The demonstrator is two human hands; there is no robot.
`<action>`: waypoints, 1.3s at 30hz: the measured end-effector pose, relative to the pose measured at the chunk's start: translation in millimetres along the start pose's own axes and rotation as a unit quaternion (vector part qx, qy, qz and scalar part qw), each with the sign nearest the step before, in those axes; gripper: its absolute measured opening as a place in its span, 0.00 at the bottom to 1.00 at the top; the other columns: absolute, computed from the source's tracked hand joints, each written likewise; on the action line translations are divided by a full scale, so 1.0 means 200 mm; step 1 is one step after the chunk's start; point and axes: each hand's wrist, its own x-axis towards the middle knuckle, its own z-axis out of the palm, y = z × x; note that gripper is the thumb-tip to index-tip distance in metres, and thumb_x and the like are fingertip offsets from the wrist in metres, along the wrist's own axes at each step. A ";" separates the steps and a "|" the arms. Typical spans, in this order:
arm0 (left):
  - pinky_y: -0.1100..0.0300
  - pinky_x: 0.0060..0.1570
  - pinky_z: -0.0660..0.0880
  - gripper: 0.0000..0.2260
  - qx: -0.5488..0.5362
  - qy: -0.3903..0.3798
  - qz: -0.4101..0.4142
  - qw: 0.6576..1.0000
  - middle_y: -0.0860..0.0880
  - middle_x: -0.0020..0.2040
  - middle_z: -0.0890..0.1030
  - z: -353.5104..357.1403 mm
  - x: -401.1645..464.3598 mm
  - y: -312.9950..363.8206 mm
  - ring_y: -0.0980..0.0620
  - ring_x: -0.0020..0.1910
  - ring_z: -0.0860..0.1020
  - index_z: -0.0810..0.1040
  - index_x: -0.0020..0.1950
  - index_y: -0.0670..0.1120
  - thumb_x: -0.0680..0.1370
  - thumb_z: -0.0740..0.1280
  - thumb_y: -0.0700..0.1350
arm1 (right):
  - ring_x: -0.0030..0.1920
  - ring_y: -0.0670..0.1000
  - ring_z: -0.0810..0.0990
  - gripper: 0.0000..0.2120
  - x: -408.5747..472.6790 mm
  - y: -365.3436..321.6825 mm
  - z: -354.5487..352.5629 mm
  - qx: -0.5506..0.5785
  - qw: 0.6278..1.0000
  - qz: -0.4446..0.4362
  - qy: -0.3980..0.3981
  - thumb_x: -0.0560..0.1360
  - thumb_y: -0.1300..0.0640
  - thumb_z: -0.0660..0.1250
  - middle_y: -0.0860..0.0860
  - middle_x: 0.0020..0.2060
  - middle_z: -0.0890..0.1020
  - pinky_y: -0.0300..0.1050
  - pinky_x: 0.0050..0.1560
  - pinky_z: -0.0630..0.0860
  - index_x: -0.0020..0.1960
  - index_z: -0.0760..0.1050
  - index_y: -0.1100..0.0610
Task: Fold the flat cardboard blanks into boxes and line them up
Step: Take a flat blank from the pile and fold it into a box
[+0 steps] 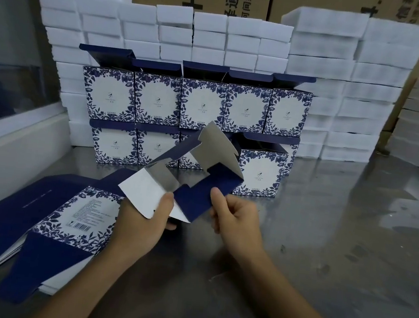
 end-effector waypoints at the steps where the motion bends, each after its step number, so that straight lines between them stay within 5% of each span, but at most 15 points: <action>1: 0.68 0.28 0.75 0.07 -0.002 0.003 0.002 1.000 0.56 0.34 0.84 -0.01 0.00 0.00 0.51 0.29 0.83 0.78 0.41 0.47 0.78 0.68 0.40 | 0.22 0.47 0.70 0.25 0.01 0.00 -0.01 0.006 1.000 -0.006 0.015 0.82 0.49 0.64 0.48 0.20 0.73 0.41 0.28 0.69 0.28 0.71 0.54; 9: 0.60 0.32 0.80 0.11 0.012 0.006 0.032 0.999 0.62 0.34 0.83 -0.03 0.01 0.00 0.60 0.32 0.82 0.78 0.39 0.52 0.76 0.71 0.37 | 0.25 0.46 0.72 0.23 0.05 0.03 -0.09 -0.111 0.991 -0.019 0.069 0.80 0.48 0.61 0.50 0.23 0.76 0.46 0.32 0.72 0.29 0.71 0.55; 12: 0.68 0.29 0.76 0.12 0.037 0.026 0.058 0.997 0.62 0.31 0.81 -0.04 0.02 -0.01 0.65 0.31 0.80 0.77 0.34 0.50 0.74 0.74 0.39 | 0.38 0.45 0.79 0.07 0.04 0.02 -0.11 -0.162 0.979 -0.039 0.117 0.76 0.48 0.69 0.45 0.36 0.80 0.49 0.41 0.77 0.46 0.73 0.48; 13: 0.66 0.28 0.75 0.11 0.062 0.030 0.072 0.995 0.62 0.30 0.81 -0.05 0.02 -0.02 0.65 0.32 0.80 0.77 0.33 0.49 0.73 0.75 0.42 | 0.44 0.44 0.80 0.11 0.04 0.00 -0.12 -0.155 0.980 -0.055 0.112 0.75 0.52 0.70 0.43 0.43 0.80 0.50 0.45 0.78 0.54 0.71 0.45; 15: 0.63 0.30 0.72 0.06 0.123 0.021 0.104 0.987 0.64 0.35 0.81 -0.07 0.03 -0.02 0.65 0.37 0.80 0.77 0.43 0.54 0.70 0.73 0.48 | 0.55 0.43 0.79 0.23 0.03 -0.02 -0.13 -0.152 0.980 -0.114 0.061 0.76 0.58 0.68 0.42 0.55 0.79 0.48 0.52 0.78 0.67 0.67 0.43; 17: 0.65 0.35 0.74 0.24 0.143 -0.039 0.145 0.978 0.73 0.47 0.76 -0.09 0.03 -0.02 0.70 0.45 0.76 0.69 0.60 0.66 0.70 0.72 0.49 | 0.61 0.44 0.76 0.27 0.01 -0.05 -0.11 -0.159 0.973 -0.164 0.007 0.78 0.59 0.65 0.43 0.63 0.76 0.48 0.59 0.77 0.74 0.64 0.44; 19: 0.70 0.43 0.76 0.35 0.083 -0.114 0.159 0.977 0.75 0.57 0.73 -0.10 0.04 -0.02 0.72 0.53 0.75 0.60 0.73 0.66 0.70 0.71 0.51 | 0.64 0.44 0.75 0.26 -0.01 -0.06 -0.09 -0.161 0.968 -0.193 -0.007 0.79 0.52 0.64 0.42 0.65 0.75 0.46 0.62 0.76 0.76 0.63 0.44; 22: 0.70 0.49 0.75 0.30 0.012 -0.165 0.133 0.977 0.70 0.62 0.75 -0.12 0.05 -0.01 0.65 0.58 0.77 0.63 0.73 0.64 0.72 0.67 0.57 | 0.65 0.44 0.75 0.24 -0.02 -0.08 -0.08 -0.119 0.974 -0.194 -0.017 0.80 0.37 0.57 0.40 0.64 0.75 0.45 0.61 0.75 0.74 0.67 0.43; 27: 0.70 0.48 0.68 0.07 0.071 -0.010 0.121 0.990 0.60 0.55 0.78 -0.09 0.08 0.02 0.69 0.53 0.74 0.77 0.54 0.62 0.77 0.68 0.58 | 0.58 0.44 0.78 0.16 -0.04 -0.10 -0.06 -0.112 0.979 -0.169 -0.002 0.80 0.42 0.60 0.42 0.56 0.78 0.49 0.58 0.77 0.64 0.73 0.47; 29: 0.67 0.49 0.68 0.10 0.071 0.007 0.126 0.990 0.54 0.55 0.79 -0.09 0.07 0.03 0.65 0.53 0.75 0.79 0.51 0.58 0.75 0.68 0.61 | 0.56 0.43 0.77 0.18 -0.04 -0.09 -0.04 -0.129 0.978 -0.163 0.010 0.79 0.43 0.63 0.42 0.54 0.77 0.41 0.57 0.76 0.67 0.73 0.48; 31: 0.71 0.48 0.69 0.11 0.065 0.008 0.132 0.989 0.59 0.55 0.80 -0.07 0.05 0.05 0.68 0.54 0.75 0.79 0.49 0.57 0.73 0.67 0.61 | 0.54 0.41 0.77 0.20 -0.04 -0.08 -0.03 -0.162 0.973 -0.160 0.028 0.77 0.43 0.65 0.44 0.53 0.78 0.35 0.54 0.73 0.66 0.75 0.51; 34: 0.81 0.47 0.66 0.07 0.079 -0.006 0.174 0.982 0.75 0.51 0.76 -0.03 0.01 0.06 0.78 0.53 0.71 0.78 0.50 0.54 0.73 0.69 0.53 | 0.48 0.45 0.78 0.14 -0.04 -0.08 -0.03 -0.205 0.958 -0.180 0.087 0.77 0.49 0.71 0.49 0.49 0.80 0.43 0.50 0.76 0.57 0.81 0.57; 39: 0.75 0.50 0.68 0.10 0.111 -0.008 0.201 0.973 0.66 0.53 0.75 -0.02 0.01 0.04 0.76 0.55 0.70 0.78 0.53 0.51 0.74 0.72 0.52 | 0.37 0.51 0.79 0.06 -0.01 -0.06 -0.07 -0.228 0.939 -0.218 0.141 0.75 0.62 0.73 0.51 0.36 0.80 0.54 0.40 0.77 0.40 0.79 0.60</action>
